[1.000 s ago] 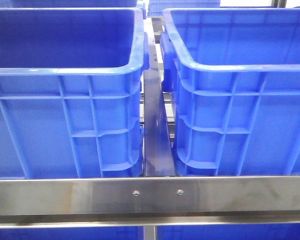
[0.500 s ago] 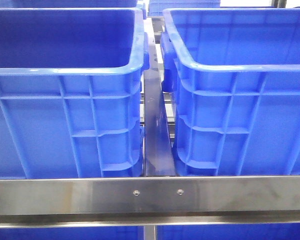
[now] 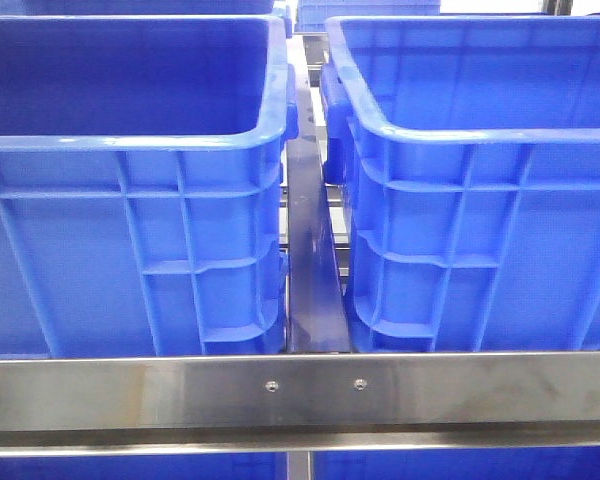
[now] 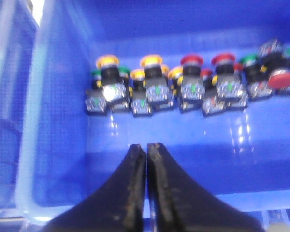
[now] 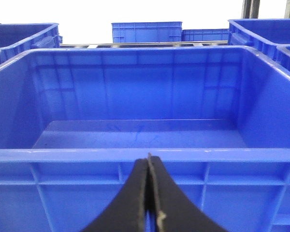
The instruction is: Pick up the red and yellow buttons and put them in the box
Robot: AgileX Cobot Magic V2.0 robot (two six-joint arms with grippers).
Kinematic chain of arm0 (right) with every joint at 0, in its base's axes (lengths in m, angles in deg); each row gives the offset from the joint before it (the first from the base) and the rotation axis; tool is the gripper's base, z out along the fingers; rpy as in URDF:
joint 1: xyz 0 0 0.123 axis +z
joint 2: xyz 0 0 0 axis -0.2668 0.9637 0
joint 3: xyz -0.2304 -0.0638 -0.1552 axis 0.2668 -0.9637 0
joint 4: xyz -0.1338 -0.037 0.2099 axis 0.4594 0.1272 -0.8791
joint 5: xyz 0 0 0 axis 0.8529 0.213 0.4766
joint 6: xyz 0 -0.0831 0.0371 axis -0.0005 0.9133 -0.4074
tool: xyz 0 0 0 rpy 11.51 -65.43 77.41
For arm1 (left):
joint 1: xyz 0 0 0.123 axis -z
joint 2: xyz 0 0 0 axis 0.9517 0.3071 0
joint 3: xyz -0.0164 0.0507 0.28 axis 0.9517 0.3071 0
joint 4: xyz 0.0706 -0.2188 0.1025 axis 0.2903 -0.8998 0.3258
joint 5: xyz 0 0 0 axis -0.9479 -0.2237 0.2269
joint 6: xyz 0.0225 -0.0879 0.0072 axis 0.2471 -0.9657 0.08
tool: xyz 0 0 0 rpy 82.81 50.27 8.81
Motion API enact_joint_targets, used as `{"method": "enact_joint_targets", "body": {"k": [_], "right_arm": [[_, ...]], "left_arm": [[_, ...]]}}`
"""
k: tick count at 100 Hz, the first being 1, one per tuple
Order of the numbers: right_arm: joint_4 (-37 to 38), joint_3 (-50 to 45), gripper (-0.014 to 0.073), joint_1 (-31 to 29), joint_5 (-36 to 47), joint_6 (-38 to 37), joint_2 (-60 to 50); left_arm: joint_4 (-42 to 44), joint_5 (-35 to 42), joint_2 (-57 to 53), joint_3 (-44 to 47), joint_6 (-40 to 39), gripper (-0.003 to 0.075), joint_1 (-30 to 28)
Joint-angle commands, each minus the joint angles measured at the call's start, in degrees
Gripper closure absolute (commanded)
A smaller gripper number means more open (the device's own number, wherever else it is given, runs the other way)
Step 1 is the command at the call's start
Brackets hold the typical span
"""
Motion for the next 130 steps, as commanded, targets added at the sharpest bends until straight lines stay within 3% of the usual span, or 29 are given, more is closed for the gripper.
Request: {"method": "enact_joint_targets", "body": {"k": [1,9,16,26,36,68,81,107,130], "right_arm": [[0.5,0.0,0.0661,0.1,4.6,0.2,-1.3],[0.5,0.0,0.0661,0.1,4.6,0.2,-1.3],[0.5,0.0,0.0661,0.1,4.6,0.2,-1.3],[0.5,0.0,0.0661,0.1,4.6,0.2,-1.3],[0.5,0.0,0.0661,0.1,4.6,0.2,-1.3],[0.5,0.0,0.0661,0.1,4.6,0.2,-1.3],[0.5,0.0,0.0661,0.1,4.6,0.2,-1.3],[0.5,0.0,0.0661,0.1,4.6,0.2,-1.3],[0.5,0.0,0.0661,0.1,4.6,0.2,-1.3]], "left_arm": [[-0.8,2.8,1.6,-2.0,-0.1,0.0736,0.3],[-2.6,2.8,3.0,-2.0,-0.1,0.0684,0.3],[-4.0,2.8,4.1,-2.0,0.0,0.0567,0.3],[-4.4,3.9,5.6,-2.0,0.0,0.0328,0.3],[-5.7,5.8,7.1,-2.0,0.3,0.0223,0.3],[-8.4,5.8,20.5,-8.5,1.0,0.0233,7.3],[-5.5,5.0,28.4,-13.6,-1.6,0.0276,9.6],[-1.7,-0.2,41.3,-25.4,-1.9,0.0277,11.7],[3.2,-1.8,47.7,-30.3,-5.2,0.0277,13.0]]}}
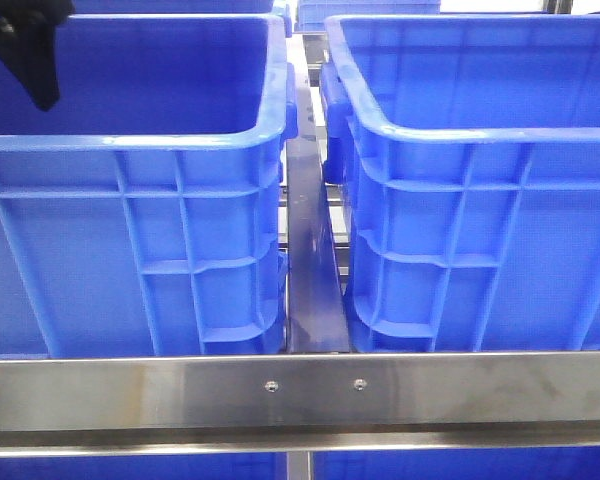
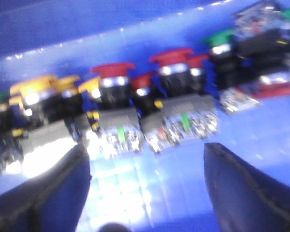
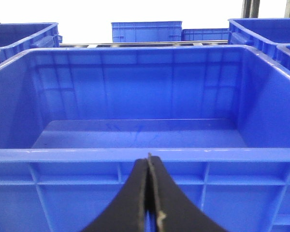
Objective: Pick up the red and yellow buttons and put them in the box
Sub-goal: 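Lower the left gripper onto a red push-button in the button bin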
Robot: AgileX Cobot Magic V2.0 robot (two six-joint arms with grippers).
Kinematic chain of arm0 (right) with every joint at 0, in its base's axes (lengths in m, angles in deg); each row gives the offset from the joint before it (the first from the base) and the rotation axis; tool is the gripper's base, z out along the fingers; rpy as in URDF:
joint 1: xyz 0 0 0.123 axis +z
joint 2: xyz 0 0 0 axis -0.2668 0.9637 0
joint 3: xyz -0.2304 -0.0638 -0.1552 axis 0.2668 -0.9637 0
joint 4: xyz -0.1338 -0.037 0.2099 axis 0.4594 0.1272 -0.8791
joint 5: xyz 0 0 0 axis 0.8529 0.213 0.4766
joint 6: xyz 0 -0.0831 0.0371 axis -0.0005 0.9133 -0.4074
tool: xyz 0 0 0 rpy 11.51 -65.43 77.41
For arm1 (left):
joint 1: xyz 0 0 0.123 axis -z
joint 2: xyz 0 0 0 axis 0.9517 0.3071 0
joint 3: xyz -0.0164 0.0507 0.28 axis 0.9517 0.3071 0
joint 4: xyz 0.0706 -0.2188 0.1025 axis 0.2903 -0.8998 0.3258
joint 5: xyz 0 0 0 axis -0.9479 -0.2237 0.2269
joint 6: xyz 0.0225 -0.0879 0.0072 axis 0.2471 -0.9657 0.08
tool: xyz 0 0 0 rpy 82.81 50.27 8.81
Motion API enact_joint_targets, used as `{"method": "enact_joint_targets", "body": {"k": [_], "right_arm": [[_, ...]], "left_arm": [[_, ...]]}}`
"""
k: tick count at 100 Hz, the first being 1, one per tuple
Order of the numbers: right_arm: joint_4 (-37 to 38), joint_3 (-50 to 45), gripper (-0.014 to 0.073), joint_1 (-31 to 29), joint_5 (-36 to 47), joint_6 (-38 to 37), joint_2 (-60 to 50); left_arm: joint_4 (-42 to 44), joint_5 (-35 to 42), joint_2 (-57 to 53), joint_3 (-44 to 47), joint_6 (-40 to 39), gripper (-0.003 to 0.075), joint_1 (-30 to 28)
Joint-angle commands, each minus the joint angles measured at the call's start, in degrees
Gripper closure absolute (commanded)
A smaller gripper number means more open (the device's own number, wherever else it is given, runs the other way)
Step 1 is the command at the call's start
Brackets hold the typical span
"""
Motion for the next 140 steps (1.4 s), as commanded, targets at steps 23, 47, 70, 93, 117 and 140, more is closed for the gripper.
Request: {"method": "enact_joint_targets", "body": {"k": [23,47,70,93,117,140], "right_arm": [[0.5,0.0,0.0661,0.1,4.6,0.2,-1.3],[0.5,0.0,0.0661,0.1,4.6,0.2,-1.3],[0.5,0.0,0.0661,0.1,4.5,0.2,-1.3],[0.5,0.0,0.0661,0.1,4.5,0.2,-1.3],[0.5,0.0,0.0661,0.1,4.5,0.2,-1.3],[0.5,0.0,0.0661,0.1,4.5,0.2,-1.3]], "left_arm": [[2.6,3.3,1.8,-3.1,-3.7,0.0277,0.2],[5.4,6.5,3.3,-3.1,-6.8,0.0277,0.2],[6.4,8.2,3.9,-3.1,-8.1,0.0278,0.1],[7.3,9.2,3.9,-3.1,-8.4,0.0278,0.1],[6.7,9.5,6.9,-3.1,-8.6,0.0281,-1.0],[6.7,11.6,7.7,-3.1,-8.9,0.0374,-1.0]]}}
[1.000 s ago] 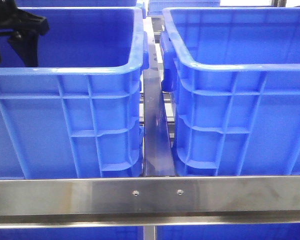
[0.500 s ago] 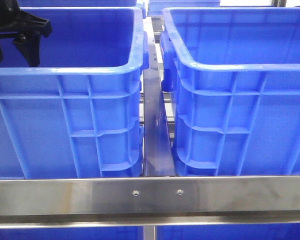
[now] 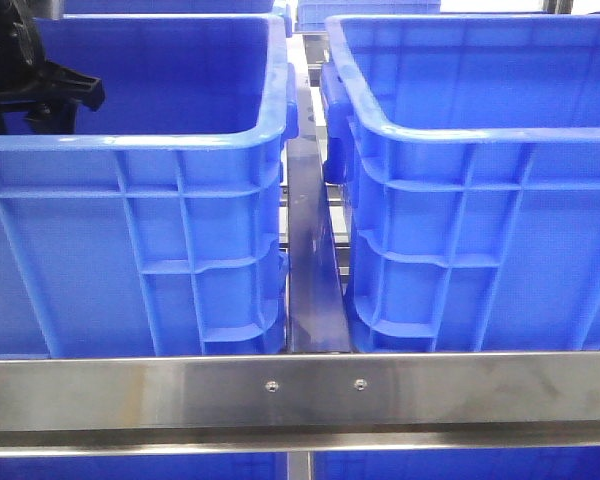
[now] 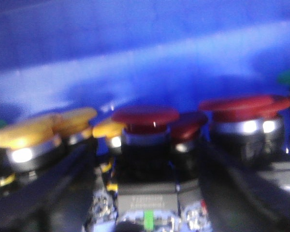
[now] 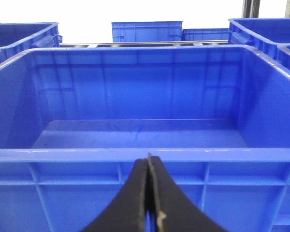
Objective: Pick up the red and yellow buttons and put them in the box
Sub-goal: 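Lower the left gripper onto a red push-button in the button bin, then close the left gripper on the red button and lift it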
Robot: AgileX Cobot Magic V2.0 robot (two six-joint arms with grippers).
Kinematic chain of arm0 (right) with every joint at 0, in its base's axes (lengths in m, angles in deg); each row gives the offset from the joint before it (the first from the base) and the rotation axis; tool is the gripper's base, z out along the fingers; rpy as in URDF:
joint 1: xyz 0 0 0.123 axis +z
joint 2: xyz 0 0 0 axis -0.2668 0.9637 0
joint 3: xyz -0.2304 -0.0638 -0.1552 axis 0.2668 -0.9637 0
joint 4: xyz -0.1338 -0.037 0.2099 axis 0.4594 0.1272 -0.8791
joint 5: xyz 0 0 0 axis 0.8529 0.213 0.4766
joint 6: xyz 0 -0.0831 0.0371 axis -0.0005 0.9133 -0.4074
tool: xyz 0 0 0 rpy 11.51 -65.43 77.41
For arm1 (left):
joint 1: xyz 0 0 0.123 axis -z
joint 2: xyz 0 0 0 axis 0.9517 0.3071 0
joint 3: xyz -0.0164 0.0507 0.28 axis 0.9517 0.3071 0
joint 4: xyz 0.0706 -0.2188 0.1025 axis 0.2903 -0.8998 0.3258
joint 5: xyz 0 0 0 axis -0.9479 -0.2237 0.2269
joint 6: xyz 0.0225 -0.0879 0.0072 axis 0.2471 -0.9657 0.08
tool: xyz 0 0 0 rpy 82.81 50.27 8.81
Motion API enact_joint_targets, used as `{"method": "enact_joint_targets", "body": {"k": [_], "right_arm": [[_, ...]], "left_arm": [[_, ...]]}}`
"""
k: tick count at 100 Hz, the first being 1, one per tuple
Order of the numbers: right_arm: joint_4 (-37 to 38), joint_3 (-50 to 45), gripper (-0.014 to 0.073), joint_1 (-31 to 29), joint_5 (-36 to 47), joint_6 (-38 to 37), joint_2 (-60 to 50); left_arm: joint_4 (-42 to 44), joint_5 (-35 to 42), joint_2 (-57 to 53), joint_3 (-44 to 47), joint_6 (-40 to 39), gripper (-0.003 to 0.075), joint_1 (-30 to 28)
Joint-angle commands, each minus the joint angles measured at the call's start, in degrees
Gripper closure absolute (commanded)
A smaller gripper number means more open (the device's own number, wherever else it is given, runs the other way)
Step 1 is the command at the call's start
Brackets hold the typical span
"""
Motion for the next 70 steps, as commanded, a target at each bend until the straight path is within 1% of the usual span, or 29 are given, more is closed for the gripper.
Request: {"method": "enact_joint_targets", "body": {"k": [1,60,66,70], "right_arm": [[0.5,0.0,0.0661,0.1,4.5,0.2,-1.3],[0.5,0.0,0.0661,0.1,4.5,0.2,-1.3],[0.5,0.0,0.0661,0.1,4.5,0.2,-1.3],[0.5,0.0,0.0661,0.1,4.5,0.2,-1.3]], "left_arm": [[0.2,3.1,-2.8,-1.8,-0.9,0.0377,-0.1],[0.4,3.0,1.5,-1.7,-1.0,0.0383,-0.1],[0.4,3.0,1.4,-1.7,-1.3,0.0393,-0.1],[0.4,3.0,1.4,-1.7,-1.5,0.0421,-0.1]]}}
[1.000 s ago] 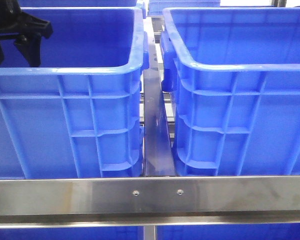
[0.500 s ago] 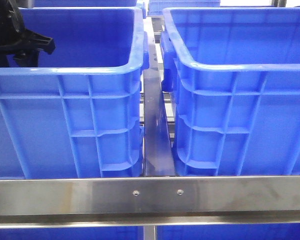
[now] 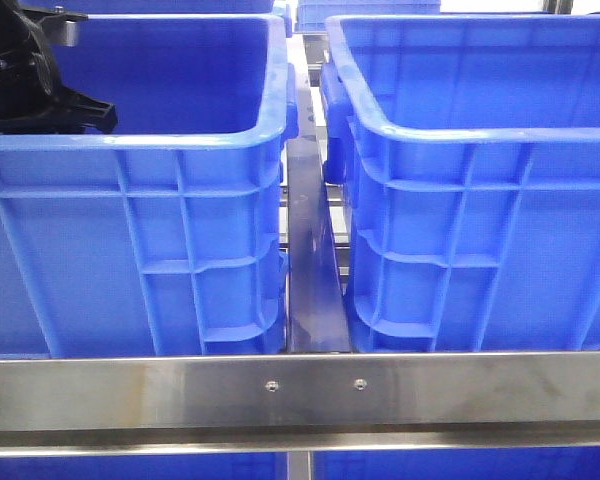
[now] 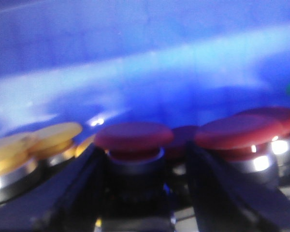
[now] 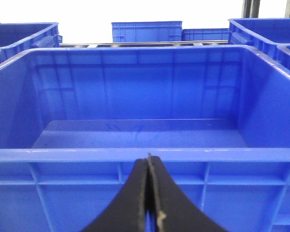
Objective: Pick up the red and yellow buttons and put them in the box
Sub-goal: 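Close the left gripper on the red button and lift it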
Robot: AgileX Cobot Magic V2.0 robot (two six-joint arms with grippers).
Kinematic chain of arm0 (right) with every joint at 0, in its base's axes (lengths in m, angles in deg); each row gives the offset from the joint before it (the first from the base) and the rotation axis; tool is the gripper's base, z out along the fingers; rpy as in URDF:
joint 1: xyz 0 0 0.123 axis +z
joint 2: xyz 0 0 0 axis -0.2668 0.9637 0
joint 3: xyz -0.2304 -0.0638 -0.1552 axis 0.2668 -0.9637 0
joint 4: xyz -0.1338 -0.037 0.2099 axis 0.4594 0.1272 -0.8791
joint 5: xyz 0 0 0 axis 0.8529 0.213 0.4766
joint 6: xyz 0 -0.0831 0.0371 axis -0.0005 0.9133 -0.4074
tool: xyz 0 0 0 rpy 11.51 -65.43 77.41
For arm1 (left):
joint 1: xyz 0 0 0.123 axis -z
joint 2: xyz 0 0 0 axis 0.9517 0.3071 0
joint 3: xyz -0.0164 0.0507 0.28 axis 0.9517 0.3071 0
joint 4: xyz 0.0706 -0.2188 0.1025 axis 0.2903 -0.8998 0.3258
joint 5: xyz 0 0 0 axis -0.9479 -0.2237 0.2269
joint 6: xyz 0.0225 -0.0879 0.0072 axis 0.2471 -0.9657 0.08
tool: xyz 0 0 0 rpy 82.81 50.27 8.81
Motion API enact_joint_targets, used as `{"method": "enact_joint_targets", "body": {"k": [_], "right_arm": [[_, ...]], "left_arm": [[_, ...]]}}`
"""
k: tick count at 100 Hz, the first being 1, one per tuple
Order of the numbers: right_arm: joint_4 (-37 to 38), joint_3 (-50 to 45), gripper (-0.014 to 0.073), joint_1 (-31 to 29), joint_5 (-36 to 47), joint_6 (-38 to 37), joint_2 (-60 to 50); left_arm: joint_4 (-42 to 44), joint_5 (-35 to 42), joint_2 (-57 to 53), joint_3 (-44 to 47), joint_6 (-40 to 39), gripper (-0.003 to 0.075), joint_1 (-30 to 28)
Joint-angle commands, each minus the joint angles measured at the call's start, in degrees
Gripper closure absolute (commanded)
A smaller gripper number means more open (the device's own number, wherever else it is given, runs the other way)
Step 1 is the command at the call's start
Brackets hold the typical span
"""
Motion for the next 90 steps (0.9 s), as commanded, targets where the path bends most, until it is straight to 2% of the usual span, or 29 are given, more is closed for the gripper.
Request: {"method": "enact_joint_targets", "body": {"k": [1,5,21,62,75,90], "right_arm": [[0.5,0.0,0.0661,0.1,4.5,0.2,-1.3],[0.5,0.0,0.0661,0.1,4.5,0.2,-1.3],[0.5,0.0,0.0661,0.1,4.5,0.2,-1.3],[0.5,0.0,0.0661,0.1,4.5,0.2,-1.3],[0.5,0.0,0.0661,0.1,4.5,0.2,-1.3],[0.5,0.0,0.0661,0.1,4.5,0.2,-1.3]], "left_arm": [[0.4,1.0,-2.1,-1.4,-1.1,0.0435,-0.1],[0.6,1.0,-2.2,-1.4,-1.1,0.0478,-0.1],[1.0,1.0,-2.5,-1.4,-1.1,0.0742,-0.1],[-1.9,-5.5,-12.7,-1.4,-0.3,0.0739,0.7],[-3.2,-7.9,-16.8,-0.5,2.4,0.0739,2.7],[-5.2,-7.1,-23.1,4.4,3.3,0.0739,5.5]]}}
